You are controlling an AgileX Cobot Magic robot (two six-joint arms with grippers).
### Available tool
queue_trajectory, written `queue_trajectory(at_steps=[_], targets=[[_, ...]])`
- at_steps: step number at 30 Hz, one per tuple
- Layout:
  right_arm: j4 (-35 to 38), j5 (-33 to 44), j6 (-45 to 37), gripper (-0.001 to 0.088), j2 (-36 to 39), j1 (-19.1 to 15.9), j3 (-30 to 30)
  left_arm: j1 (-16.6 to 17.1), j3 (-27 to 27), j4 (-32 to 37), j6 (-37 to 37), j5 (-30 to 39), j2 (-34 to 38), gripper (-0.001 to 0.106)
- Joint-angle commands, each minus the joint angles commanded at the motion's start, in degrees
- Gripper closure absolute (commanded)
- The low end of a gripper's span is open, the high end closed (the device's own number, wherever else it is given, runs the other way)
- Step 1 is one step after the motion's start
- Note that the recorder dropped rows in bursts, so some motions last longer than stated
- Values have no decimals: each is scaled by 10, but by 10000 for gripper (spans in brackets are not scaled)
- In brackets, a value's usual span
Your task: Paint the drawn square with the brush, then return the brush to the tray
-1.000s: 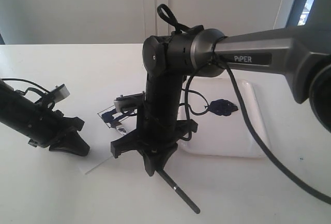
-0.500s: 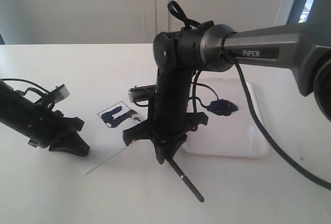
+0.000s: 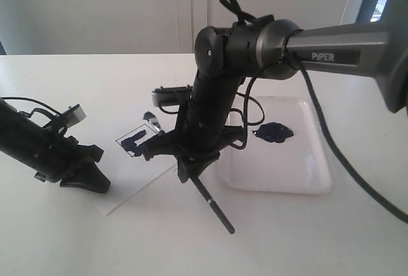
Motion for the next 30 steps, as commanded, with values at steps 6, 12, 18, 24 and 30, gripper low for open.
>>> queue_trajectory(at_steps=[6,12,18,24,30], targets=[[2,21,-14,868,0,0,-5,0,0,-18,12,31,-8,1053],[3,29,-22,868,11,0,-5,0,-22,-34,9,4,-68,1053],[5,29,-22,868,14,0,-5,0,-77,5,-42,-90,-76,1053],[10,29,-21,868,13,0,-5,0,-115,36,-59,-99,-20,1053],[11,31,-22,868,13,0,-5,0,-127,43,-62,-102,12,1053]])
